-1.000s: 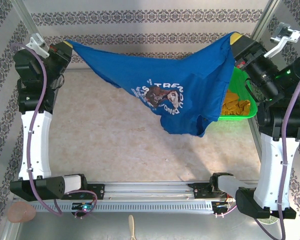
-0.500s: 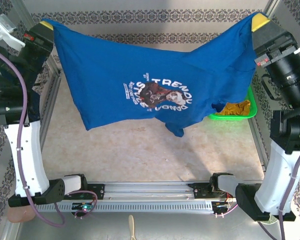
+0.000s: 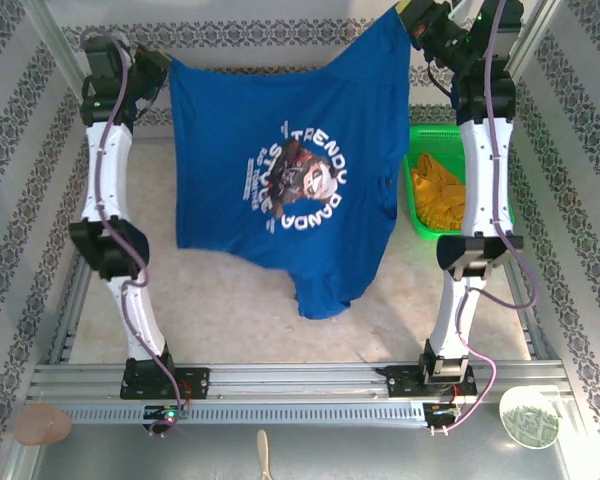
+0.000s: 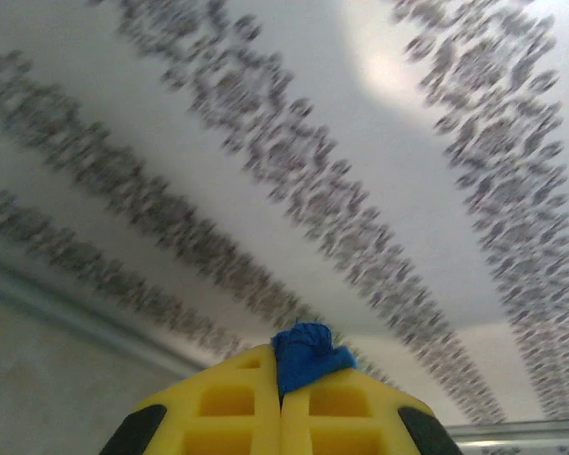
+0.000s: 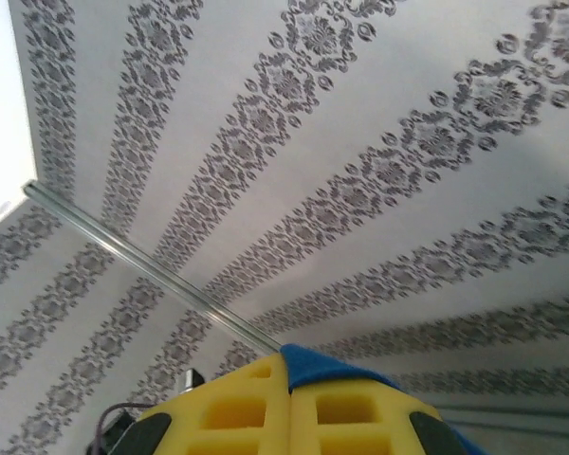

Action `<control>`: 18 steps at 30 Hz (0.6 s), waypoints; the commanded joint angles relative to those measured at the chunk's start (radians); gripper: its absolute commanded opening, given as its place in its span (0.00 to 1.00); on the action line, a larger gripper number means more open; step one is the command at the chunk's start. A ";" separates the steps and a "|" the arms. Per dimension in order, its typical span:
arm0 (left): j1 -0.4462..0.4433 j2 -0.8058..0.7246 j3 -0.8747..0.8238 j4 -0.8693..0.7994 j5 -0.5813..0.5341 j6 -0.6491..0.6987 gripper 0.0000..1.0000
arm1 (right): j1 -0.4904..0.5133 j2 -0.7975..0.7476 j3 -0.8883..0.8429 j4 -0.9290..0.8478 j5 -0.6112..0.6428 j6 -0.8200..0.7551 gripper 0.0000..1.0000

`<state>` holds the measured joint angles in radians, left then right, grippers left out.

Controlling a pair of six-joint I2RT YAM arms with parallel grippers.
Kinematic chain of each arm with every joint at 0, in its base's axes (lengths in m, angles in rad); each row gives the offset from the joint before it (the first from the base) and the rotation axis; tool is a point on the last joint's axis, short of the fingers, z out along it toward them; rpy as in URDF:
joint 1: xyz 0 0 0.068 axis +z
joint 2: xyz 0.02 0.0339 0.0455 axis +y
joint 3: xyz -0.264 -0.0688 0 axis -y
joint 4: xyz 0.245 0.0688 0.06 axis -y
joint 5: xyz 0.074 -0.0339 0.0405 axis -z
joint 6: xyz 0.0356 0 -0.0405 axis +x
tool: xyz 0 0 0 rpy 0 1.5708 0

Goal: Fold the inside-out t-shirt

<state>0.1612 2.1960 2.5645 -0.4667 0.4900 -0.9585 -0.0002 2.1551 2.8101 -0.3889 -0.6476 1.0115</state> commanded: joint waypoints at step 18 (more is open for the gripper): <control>0.062 -0.616 -0.959 0.387 0.115 -0.019 0.00 | 0.036 -0.798 -1.187 0.276 -0.023 -0.148 0.00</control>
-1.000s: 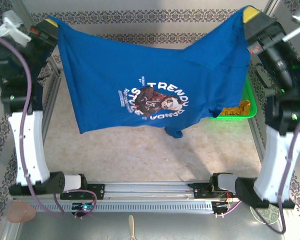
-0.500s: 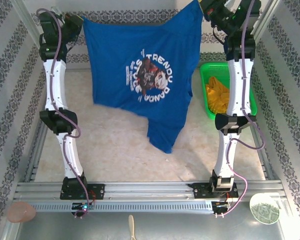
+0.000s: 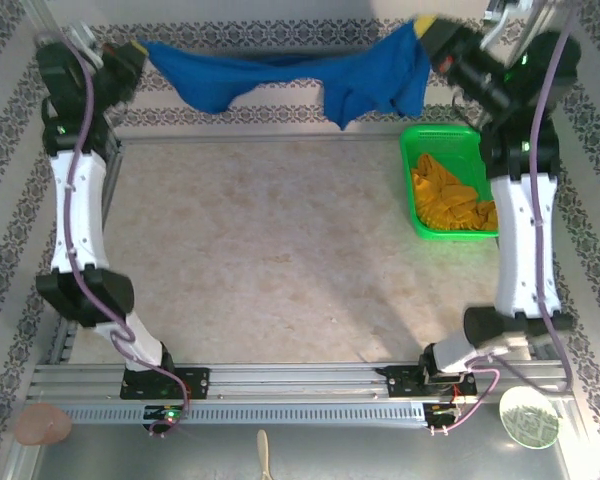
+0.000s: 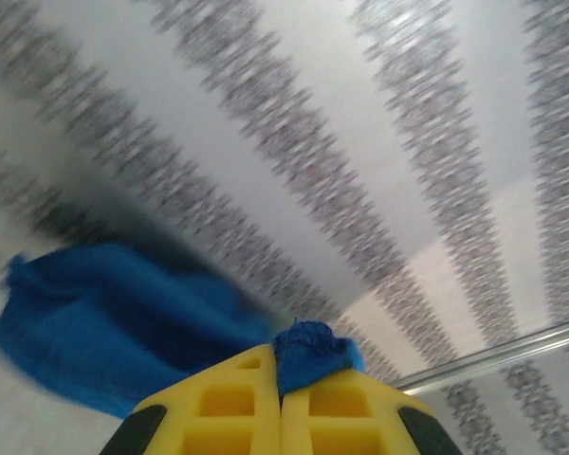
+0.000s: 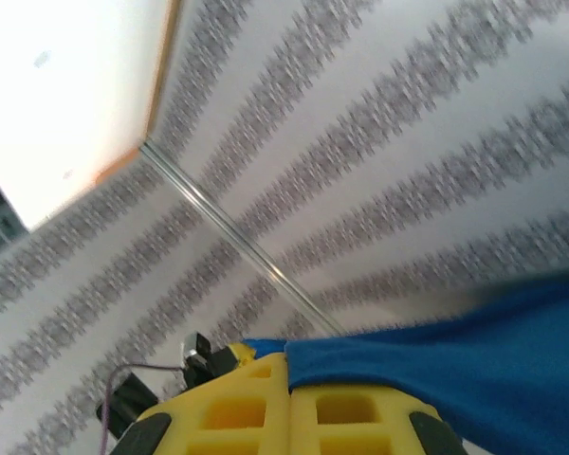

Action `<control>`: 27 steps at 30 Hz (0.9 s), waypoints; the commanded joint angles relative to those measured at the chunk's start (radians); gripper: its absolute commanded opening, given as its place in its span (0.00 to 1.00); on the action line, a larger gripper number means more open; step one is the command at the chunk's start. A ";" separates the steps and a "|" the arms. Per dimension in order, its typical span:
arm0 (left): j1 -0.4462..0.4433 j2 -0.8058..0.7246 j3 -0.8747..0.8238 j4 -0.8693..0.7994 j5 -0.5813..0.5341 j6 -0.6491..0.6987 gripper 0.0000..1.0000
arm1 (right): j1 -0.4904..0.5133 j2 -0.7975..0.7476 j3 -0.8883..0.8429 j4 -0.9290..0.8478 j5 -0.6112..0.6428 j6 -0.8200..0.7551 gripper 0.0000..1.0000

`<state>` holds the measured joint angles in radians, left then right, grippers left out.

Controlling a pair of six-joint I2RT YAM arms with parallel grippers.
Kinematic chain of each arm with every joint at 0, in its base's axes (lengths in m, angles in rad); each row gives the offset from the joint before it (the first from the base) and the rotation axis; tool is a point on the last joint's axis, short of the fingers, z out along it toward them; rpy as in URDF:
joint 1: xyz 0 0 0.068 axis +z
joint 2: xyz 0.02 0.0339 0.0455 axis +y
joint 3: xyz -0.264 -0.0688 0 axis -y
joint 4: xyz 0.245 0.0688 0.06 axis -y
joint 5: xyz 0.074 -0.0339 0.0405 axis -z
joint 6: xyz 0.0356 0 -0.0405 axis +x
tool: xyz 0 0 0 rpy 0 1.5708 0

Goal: Fold the inside-out t-shirt

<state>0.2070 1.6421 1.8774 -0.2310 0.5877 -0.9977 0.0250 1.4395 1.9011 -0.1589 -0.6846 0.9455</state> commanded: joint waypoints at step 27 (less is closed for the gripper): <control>0.010 -0.774 -1.481 -0.078 -0.029 0.149 0.04 | 0.055 -1.313 -1.705 -0.554 0.156 -0.060 0.00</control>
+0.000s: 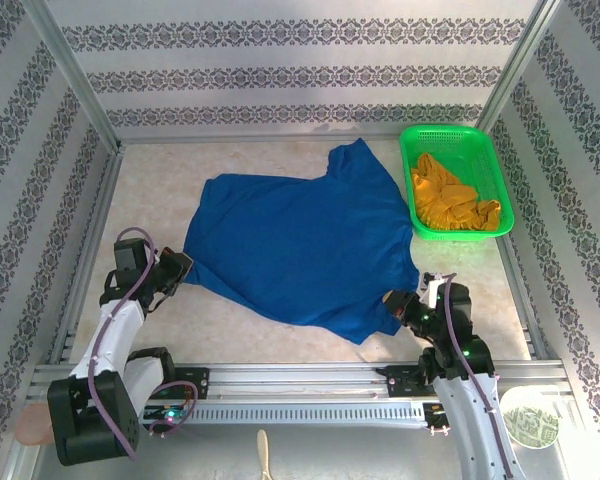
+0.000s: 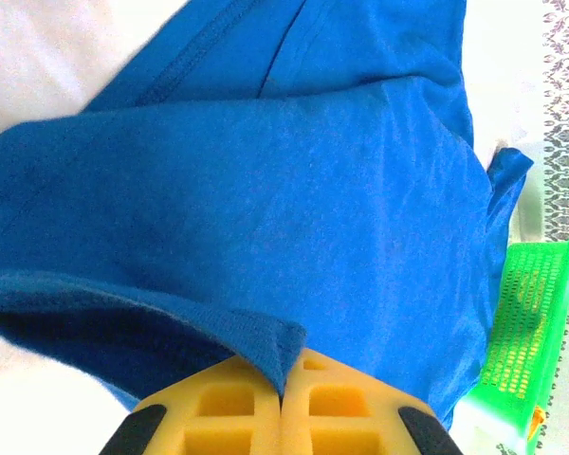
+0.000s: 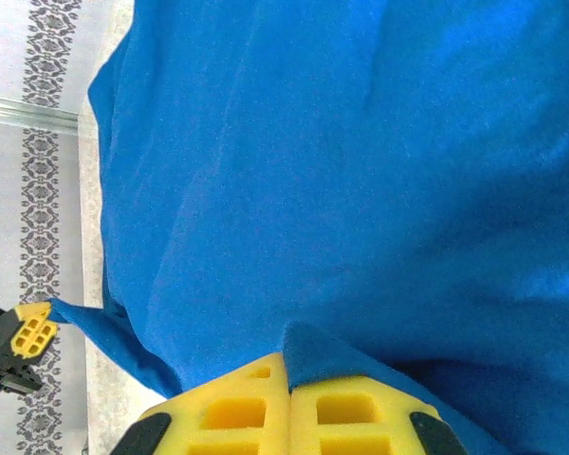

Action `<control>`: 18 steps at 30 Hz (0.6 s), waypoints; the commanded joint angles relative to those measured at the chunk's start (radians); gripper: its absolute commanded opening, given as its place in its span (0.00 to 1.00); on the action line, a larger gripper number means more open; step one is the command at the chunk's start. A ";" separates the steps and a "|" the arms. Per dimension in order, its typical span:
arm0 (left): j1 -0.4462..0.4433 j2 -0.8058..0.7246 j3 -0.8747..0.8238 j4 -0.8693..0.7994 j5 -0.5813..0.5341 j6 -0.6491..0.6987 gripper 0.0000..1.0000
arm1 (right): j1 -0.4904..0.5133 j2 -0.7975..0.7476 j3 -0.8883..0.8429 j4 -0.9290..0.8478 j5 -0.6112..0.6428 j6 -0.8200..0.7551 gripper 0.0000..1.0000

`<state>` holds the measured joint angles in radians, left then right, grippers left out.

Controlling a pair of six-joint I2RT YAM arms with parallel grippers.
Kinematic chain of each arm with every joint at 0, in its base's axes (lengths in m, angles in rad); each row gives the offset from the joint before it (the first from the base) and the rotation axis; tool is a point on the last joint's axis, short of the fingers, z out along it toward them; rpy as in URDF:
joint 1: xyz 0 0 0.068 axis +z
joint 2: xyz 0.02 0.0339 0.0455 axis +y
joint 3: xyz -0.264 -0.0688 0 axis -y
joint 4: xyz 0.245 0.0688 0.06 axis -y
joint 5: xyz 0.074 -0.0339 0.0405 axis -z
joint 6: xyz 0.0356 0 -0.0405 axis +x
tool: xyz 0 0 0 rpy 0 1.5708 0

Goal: Fold the inside-out t-shirt

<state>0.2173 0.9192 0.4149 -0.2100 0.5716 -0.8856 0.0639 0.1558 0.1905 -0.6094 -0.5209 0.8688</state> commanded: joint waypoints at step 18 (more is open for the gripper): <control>0.003 -0.185 0.279 -0.384 -0.134 0.182 0.78 | 0.017 -0.103 0.412 -0.632 0.191 -0.050 0.53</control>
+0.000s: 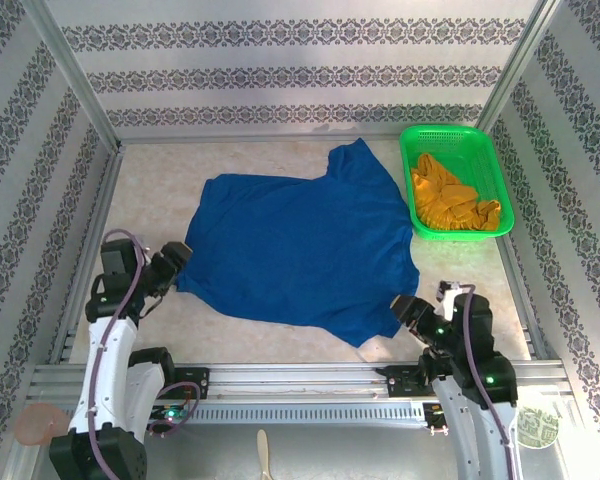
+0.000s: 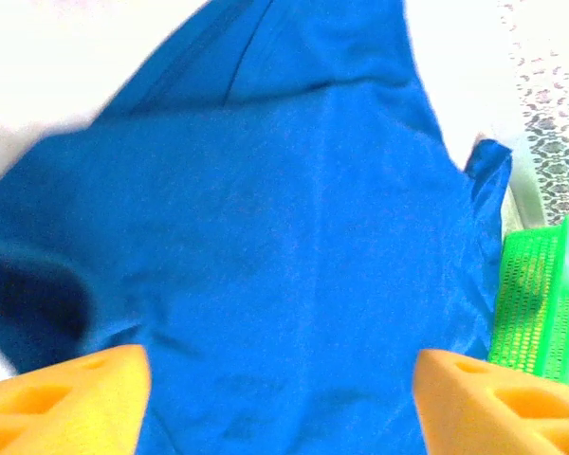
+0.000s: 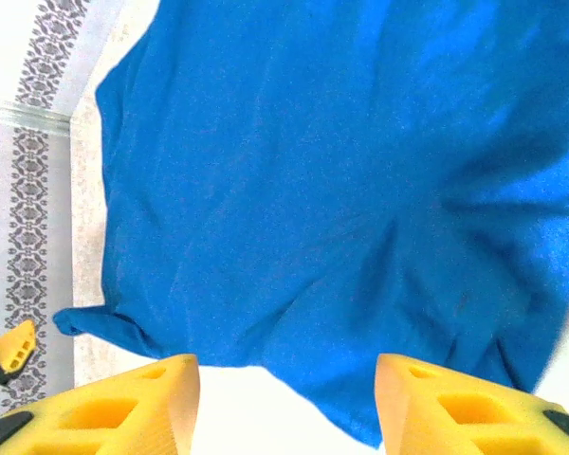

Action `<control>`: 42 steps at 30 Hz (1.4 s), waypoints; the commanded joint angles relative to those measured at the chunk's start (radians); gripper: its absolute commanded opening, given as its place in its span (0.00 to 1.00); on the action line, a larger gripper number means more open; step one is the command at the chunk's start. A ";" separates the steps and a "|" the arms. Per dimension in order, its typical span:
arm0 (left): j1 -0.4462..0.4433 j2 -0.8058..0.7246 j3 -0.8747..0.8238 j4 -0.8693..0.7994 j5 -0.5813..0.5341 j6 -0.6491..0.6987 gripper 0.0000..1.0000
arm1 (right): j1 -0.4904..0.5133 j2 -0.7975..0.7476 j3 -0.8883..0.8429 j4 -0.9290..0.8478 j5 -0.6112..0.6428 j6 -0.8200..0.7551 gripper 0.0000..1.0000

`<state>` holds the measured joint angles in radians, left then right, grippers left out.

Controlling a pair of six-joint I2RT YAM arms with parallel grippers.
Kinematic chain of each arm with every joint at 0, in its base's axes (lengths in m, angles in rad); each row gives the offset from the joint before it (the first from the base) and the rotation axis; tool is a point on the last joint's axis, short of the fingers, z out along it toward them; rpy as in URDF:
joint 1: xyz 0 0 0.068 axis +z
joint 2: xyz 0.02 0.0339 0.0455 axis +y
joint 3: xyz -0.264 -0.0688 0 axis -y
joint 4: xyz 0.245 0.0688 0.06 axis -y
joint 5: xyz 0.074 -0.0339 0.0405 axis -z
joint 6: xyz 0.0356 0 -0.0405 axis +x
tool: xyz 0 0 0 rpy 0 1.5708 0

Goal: Fold the inside-out t-shirt

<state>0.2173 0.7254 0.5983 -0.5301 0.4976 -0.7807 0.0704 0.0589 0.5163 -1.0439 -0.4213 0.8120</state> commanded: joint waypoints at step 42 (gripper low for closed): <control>-0.203 1.669 1.584 -0.304 -0.328 0.171 0.70 | 0.327 1.634 0.449 0.964 0.480 0.093 0.56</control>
<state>0.0036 2.4393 2.2185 -0.8211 0.1787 -0.5053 0.4030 1.6821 0.9695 -0.1207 0.0227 0.8631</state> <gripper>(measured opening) 0.699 0.555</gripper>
